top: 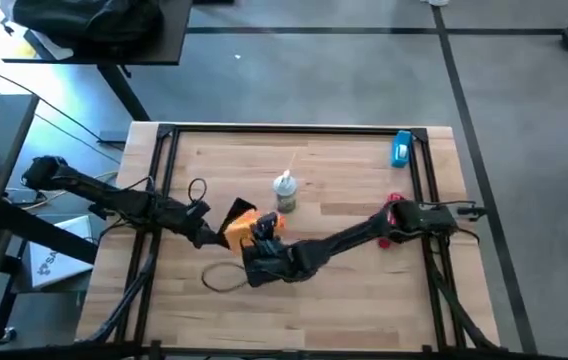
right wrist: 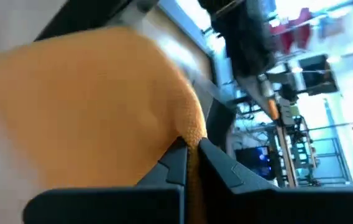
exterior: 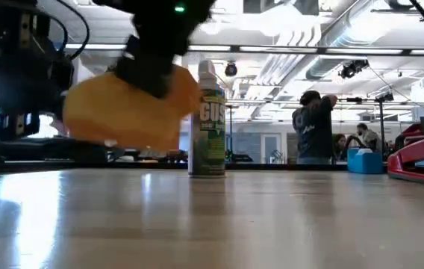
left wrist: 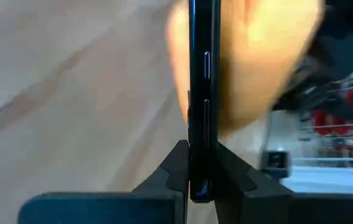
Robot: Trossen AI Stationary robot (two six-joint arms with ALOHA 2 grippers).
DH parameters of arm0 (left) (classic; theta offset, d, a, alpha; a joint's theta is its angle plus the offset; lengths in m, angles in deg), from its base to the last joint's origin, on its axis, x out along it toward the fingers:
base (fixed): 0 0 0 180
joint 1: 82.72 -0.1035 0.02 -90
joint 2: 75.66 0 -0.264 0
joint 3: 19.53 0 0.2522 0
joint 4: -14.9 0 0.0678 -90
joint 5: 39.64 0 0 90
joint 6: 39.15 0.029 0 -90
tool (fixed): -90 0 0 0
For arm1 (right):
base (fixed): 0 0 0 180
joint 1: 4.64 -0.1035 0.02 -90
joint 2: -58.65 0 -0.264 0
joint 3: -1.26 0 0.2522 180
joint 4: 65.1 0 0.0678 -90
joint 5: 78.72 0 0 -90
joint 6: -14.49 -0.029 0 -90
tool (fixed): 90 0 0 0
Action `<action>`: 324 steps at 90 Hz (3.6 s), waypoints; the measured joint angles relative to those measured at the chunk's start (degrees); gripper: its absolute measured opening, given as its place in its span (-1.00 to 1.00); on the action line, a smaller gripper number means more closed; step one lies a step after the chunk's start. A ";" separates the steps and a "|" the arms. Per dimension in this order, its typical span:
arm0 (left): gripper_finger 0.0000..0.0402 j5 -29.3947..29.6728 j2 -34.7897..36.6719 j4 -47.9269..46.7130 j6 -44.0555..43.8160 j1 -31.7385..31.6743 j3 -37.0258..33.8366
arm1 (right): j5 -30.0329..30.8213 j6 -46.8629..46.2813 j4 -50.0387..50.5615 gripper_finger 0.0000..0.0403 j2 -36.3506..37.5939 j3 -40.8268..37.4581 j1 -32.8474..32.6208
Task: Apply microfiber cloth
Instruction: Wipe the black cellphone using the green microfiber cloth
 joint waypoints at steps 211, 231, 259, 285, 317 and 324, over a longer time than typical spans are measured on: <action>-0.92 22.27 -6.39 35.18 19.76 18.88 0.17 | -8.20 16.72 -12.51 -1.00 11.63 -0.07 -5.94; -0.92 22.82 -10.28 37.57 19.32 20.06 0.00 | -17.05 14.20 -14.36 -1.00 8.06 -0.04 -2.68; -0.92 25.29 -15.98 40.48 17.76 23.44 -0.02 | -15.68 22.54 -17.16 -1.00 8.21 -0.05 0.15; -0.92 26.75 -18.68 42.30 17.67 26.52 -0.02 | -9.40 30.21 -17.59 -1.00 10.35 -0.04 1.54; -0.92 28.07 -18.92 41.96 17.88 26.66 -0.02 | -21.93 12.69 -11.80 -1.00 10.60 0.02 1.57; -0.92 29.07 -18.92 42.09 18.14 26.64 -0.02 | -25.75 8.46 -10.89 -1.00 10.30 0.02 1.39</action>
